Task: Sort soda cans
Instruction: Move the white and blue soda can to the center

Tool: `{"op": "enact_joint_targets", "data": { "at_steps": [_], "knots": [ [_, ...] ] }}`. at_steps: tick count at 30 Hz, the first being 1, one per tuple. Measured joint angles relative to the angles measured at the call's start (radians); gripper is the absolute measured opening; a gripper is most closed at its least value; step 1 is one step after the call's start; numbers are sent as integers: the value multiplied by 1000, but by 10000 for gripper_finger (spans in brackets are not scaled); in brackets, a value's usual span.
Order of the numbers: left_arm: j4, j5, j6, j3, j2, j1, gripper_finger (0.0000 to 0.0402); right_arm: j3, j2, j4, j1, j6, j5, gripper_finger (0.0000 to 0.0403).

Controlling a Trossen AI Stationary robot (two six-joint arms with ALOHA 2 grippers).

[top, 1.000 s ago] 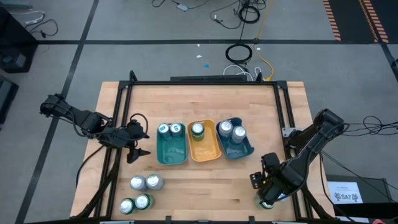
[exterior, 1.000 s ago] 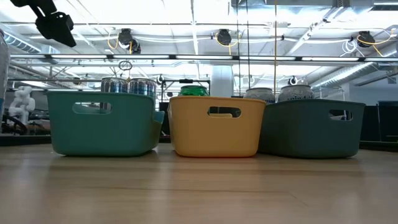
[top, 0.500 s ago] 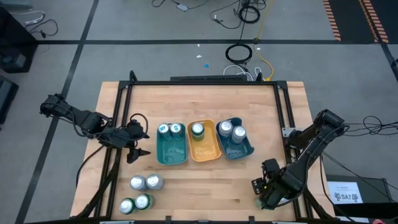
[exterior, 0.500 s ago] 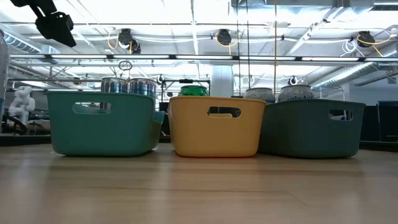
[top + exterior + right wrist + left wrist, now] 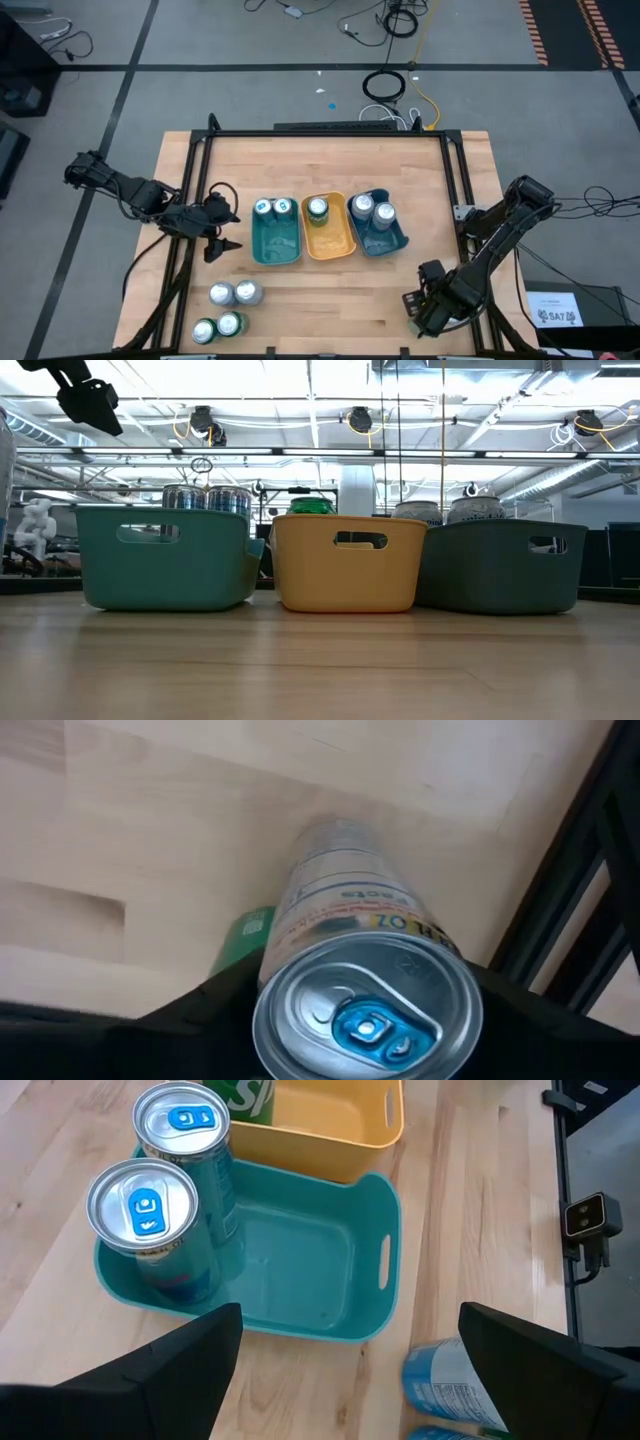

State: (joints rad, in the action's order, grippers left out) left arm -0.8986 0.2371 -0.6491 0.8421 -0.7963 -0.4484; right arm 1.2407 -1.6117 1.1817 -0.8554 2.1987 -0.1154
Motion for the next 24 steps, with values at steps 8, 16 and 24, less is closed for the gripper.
{"op": "enact_joint_targets", "data": {
  "at_steps": [8, 16, 24],
  "knots": [
    [0, 1, 1, 0, 0, 0, 381, 17, -3, 23, 2, 21, 0, 222],
    [0, 2, 7, 0, 0, 0, 381, 160, -4, 158, 34, 14, 124, 222],
    [0, 3, 8, 0, 0, 0, 381, 367, -7, 235, 88, -69, 376, 222]
  ]
}}
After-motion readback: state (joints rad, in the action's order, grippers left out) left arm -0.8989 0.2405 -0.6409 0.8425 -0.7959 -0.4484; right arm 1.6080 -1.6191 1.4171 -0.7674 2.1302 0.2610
